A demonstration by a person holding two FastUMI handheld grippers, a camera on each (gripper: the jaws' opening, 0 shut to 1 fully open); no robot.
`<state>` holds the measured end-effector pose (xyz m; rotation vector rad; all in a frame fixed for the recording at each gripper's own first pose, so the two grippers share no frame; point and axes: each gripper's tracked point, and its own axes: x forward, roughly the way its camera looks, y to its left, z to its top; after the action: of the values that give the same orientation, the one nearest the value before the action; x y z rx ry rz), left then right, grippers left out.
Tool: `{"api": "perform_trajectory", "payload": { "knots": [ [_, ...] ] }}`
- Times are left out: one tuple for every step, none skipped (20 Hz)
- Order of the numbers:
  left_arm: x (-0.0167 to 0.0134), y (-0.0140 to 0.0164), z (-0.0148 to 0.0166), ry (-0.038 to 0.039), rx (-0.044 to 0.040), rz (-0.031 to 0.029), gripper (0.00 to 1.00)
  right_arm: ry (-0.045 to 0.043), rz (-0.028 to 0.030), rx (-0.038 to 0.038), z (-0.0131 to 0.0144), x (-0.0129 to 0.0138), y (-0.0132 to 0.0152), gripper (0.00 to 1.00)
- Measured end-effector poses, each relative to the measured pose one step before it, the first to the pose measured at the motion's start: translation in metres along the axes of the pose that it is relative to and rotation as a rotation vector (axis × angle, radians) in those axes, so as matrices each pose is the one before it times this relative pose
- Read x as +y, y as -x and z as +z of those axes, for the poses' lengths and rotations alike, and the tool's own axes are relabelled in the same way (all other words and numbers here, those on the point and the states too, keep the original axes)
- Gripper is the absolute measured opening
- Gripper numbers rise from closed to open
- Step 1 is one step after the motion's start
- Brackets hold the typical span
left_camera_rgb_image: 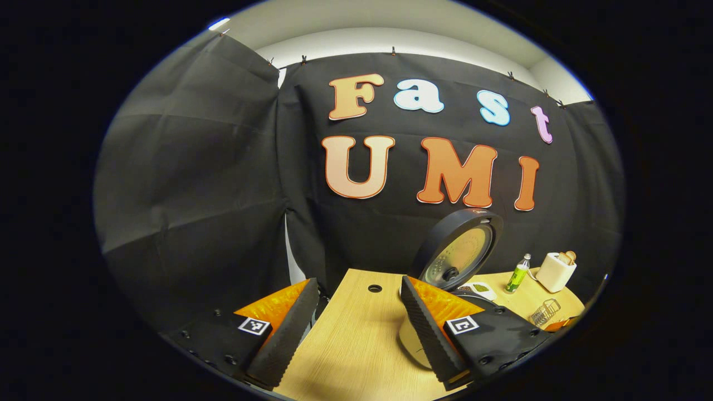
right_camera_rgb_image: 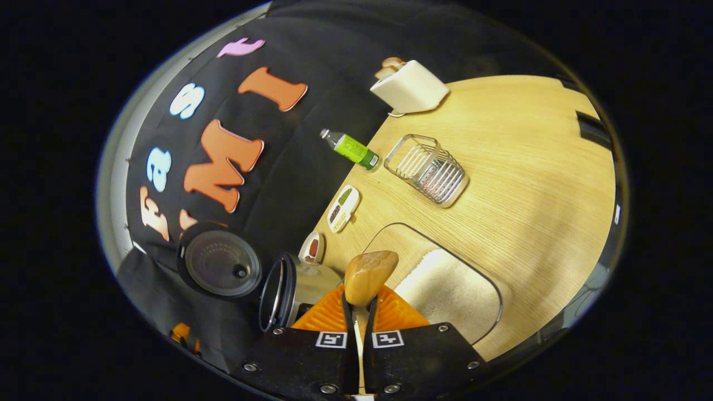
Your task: Close the left gripper, press the button to open the rice cooker; take a wooden spoon from the chopstick holder with the right hand, scoop a spoonful of rice and pour it into the rice cooker, then put the wooden spoon back into the chopstick holder.
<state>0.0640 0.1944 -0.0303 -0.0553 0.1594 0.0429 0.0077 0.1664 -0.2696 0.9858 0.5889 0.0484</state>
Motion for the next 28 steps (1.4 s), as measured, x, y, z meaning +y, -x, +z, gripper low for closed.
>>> {"api": "perform_trajectory", "payload": {
  "knots": [
    [-0.0019, -0.00032, 0.0015, -0.0023, -0.00206, -0.00125, 0.97, -0.04302, 0.00679, -0.00479, 0.00213, -0.00027, 0.00255, 0.02],
    [-0.0015, 0.00056, 0.00052, -0.00339, -0.00279, -0.00079, 0.97, -0.03391, 0.0063, -0.0048, 0.00333, -0.00113, 0.00206, 0.02],
    [-0.00148, 0.00035, 0.00255, -0.00243, -0.004, -0.00203, 0.97, -0.02552, 0.00381, -0.00453, 0.00317, -0.00058, 0.0029, 0.02],
    [-0.00097, 0.00019, 0.00181, -0.00164, -0.00421, -0.00179, 0.97, -0.02106, 0.00562, -0.00443, 0.00295, 0.00077, 0.00366, 0.02],
    [-0.0022, -0.00005, 0.00104, -0.00131, -0.00169, -0.00139, 0.97, -0.01995, 0.00626, -0.00267, 0.00237, 0.00277, 0.00201, 0.02],
    [-0.00067, 0.00046, 0.00059, -0.0015, -0.00069, -0.00186, 0.97, -0.02106, 0.0065, -0.00319, 0.00217, 0.0034, 0.00215, 0.02],
    [-0.00128, 0.00052, 0.00065, -0.00456, -0.00088, 0.00078, 0.97, -0.01631, 0.00984, -0.00321, 0.0033, 0.00441, 0.00254, 0.02],
    [-0.00119, -0.00041, -0.00002, -0.00563, -0.00248, 0.00101, 0.97, -0.01266, 0.00788, -0.0052, 0.00365, 0.00634, 0.00152, 0.02],
    [-0.00176, 0.00031, -0.00089, -0.00306, 0.00092, -0.00122, 0.97, -0.01132, 0.00796, -0.00471, 0.00258, 0.00531, 0.00089, 0.02],
    [-0.00244, 0.00005, -0.00139, 0.00002, 0.00319, -0.00315, 0.97, -0.01066, 0.00757, -0.00514, 0.00375, 0.0049, 0.00172, 0.02],
    [-0.00212, -0.00011, -0.00137, 0.00152, 0.00152, -0.00321, 0.97, -0.00882, 0.00801, -0.00201, 0.00296, 0.00555, 0.00175, 0.02],
    [-0.00069, 0.00026, -0.00115, 0.00021, 0.00239, -0.00156, 0.99, -0.00755, 0.00753, -0.00276, 0.00284, 0.00562, 0.00164, 0.02],
    [-0.00127, -0.0012, -0.00111, 0.00012, 0.00309, 0.00039, 0.99, -0.00204, 0.00668, -0.00538, 0.00269, 0.00713, 0.00074, 0.02],
    [-0.00114, 0.00054, -0.00088, 0.00175, 0.00159, -0.00206, 0.97, 0.0002, 0.00508, -0.00617, 0.0043, 0.00663, 0.00035, 0.02],
    [-0.00157, -0.00024, -0.00113, 0.002, 0.00283, -0.00112, 0.97, -0.00043, 0.00489, -0.00236, 0.00372, 0.00619, -0.00084, 0.02],
    [0.00024, 0.00089, -0.00064, 0.00023, 0.00079, -0.00006, 0.97, 0.0, 0.00461, -0.00036, 0.0015, 0.00654, -0.00038, 0.02],
    [-0.00039, -0.00049, 0.00068, -0.00066, -0.00008, 0.0015, 0.97, -0.00321, 0.00394, 0.00217, 0.00084, 0.00768, -0.00013, 0.02],
    [-0.00088, -0.00018, -0.00051, 0.00035, 0.0003, -0.00197, 0.97, -0.00363, 0.00424, 0.00501, 0.00163, 0.00563, -0.00102, 0.02],
    [-0.00086, -0.00022, 0.00137, 0.00051, -0.00094, -0.00313, 0.97, 0.00106, 0.00617, 0.00282, 0.00103, 0.00649, 0.00036, 0.02],
    [0.00035, 0.00013, 0.00112, -0.0001, -0.002, -0.00018, 0.97, 0.00172, 0.00485, 0.0035, 0.00091, 0.0065, -0.00209, 0.02],
    [0.0005, -0.00052, 0.00143, 0.00005, -0.00392, 0.00243, 0.97, 0.00162, 0.00256, 0.00483, -0.00079, 0.0066, -0.00095, 0.02],
    [0.00016, 0.00058, 0.00141, 0.00139, -0.00489, 0.00259, 0.97, 0.00009, 0.00281, 0.00485, 0.00021, 0.00597, -0.00167, 0.02],
    [0.00029, 0.00035, 0.00157, 0.00139, -0.00371, 0.00179, 0.97, -0.00054, 0.00598, 0.00698, -0.0002, 0.00624, -0.00321, 0.02],
    [0.00184, 0.00195, 0.00183, 0.00028, -0.00305, 0.00319, 0.97, -0.00445, 0.00544, 0.00502, -0.00055, 0.00702, -0.00311, 0.02],
    [0.00101, -0.00007, 0.00084, -0.00133, -0.00267, 0.00259, 0.97, -0.00212, 0.00698, 0.00196, 0.00094, 0.0075, -0.00386, 0.02],
    [0.00013, 0.00061, -0.00048, -0.00143, -0.00147, 0.00297, 0.97, 0.00237, 0.0102, 0.00237, -0.00001, 0.00873, -0.00541, 0.02],
    [0.00054, 0.0007, 0.00031, -0.00076, -0.00044, 0.00197, 0.97, 0.00667, 0.00726, 0.00348, -0.00039, 0.00901, -0.00469, 0.02],
    [0.00133, 0.00035, -0.00006, 0.00007, 0.00016, 0.00209, 0.97, 0.01273, 0.0062, 0.00364, -0.00084, 0.00907, -0.0052, 0.02]
  ]
}}
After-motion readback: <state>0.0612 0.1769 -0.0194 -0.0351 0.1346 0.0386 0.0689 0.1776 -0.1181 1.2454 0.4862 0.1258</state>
